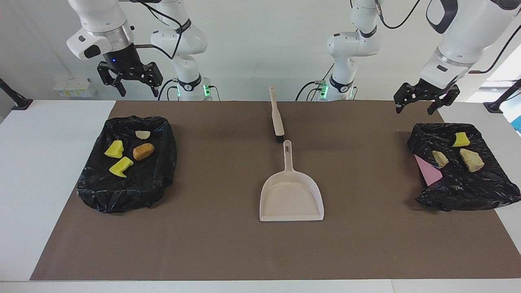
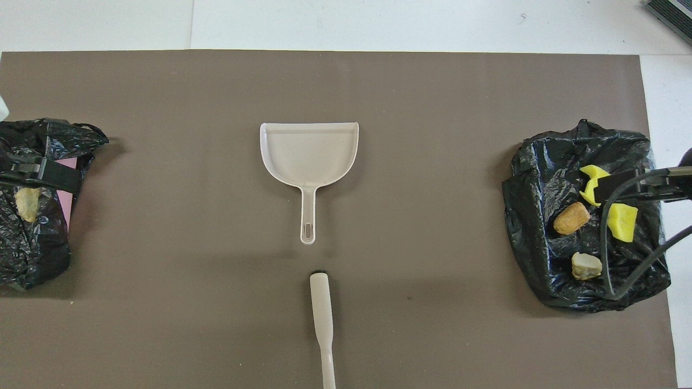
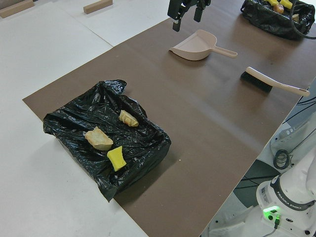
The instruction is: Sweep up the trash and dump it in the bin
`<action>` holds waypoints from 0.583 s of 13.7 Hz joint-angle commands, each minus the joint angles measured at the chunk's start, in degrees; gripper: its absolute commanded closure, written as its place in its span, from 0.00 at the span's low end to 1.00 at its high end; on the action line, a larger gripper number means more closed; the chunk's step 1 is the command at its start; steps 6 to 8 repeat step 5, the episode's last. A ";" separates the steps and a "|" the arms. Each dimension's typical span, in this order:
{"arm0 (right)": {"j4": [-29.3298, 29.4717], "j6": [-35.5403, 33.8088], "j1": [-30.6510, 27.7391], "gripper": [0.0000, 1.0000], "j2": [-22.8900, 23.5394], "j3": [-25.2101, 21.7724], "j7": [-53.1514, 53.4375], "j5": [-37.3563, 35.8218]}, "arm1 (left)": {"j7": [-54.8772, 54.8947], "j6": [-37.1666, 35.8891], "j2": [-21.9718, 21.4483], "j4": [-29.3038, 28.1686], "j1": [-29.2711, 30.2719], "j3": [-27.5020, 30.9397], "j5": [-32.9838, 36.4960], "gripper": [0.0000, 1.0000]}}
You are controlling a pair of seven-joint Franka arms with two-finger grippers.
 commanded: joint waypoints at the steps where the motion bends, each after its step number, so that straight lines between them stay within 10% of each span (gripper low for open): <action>1: -0.64 0.59 -0.18 0.00 -0.47 0.15 1.30 0.82 | 0.03 -1.13 0.13 1.40 -0.29 0.58 -1.52 0.00; 8: -0.64 0.59 -0.18 0.00 -0.47 0.15 1.30 0.90 | 0.46 -0.60 -0.22 1.31 0.06 0.93 -2.50 0.00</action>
